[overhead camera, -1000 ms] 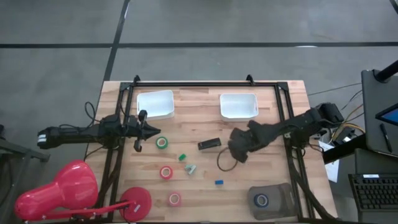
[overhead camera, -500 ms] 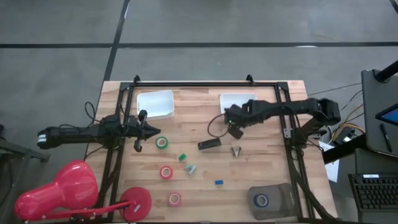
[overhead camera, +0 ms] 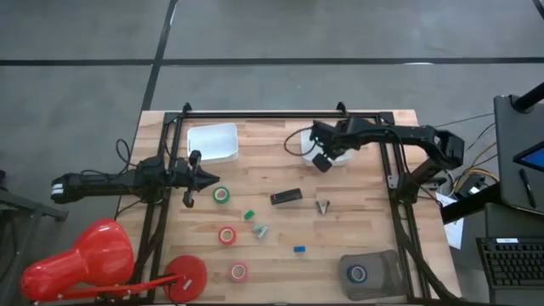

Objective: Pick and place Stapler, Stapler remover, tape
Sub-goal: Put the right green staple remover into the right white bin

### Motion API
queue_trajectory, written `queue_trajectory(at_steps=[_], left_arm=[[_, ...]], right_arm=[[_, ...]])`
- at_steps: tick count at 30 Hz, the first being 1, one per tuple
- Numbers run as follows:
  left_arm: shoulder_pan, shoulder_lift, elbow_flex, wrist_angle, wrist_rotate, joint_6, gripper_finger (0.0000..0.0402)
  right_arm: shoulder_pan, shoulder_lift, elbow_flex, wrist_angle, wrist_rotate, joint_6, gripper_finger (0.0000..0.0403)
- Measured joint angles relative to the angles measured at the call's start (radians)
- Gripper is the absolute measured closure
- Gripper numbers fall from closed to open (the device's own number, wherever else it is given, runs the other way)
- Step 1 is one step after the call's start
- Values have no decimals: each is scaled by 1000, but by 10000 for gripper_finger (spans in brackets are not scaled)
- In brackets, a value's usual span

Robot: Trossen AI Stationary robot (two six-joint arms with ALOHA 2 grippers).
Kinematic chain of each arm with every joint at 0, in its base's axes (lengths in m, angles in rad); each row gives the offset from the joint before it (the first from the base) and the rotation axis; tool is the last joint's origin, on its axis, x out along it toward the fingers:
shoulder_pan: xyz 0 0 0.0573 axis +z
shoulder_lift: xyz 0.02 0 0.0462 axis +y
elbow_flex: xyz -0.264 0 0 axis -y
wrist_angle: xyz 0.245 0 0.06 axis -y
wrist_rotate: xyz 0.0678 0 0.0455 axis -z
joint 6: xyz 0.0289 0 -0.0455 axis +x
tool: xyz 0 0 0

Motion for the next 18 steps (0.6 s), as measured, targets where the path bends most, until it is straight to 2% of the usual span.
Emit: queue_trajectory(at_steps=[6,18], left_arm=[[0,0,0,0,0,0,378],[0,0,0,0,0,0,378]], right_arm=[[-76,17,-21,79,-34,14,394],[-155,115,-79,81,-37,34,394]])
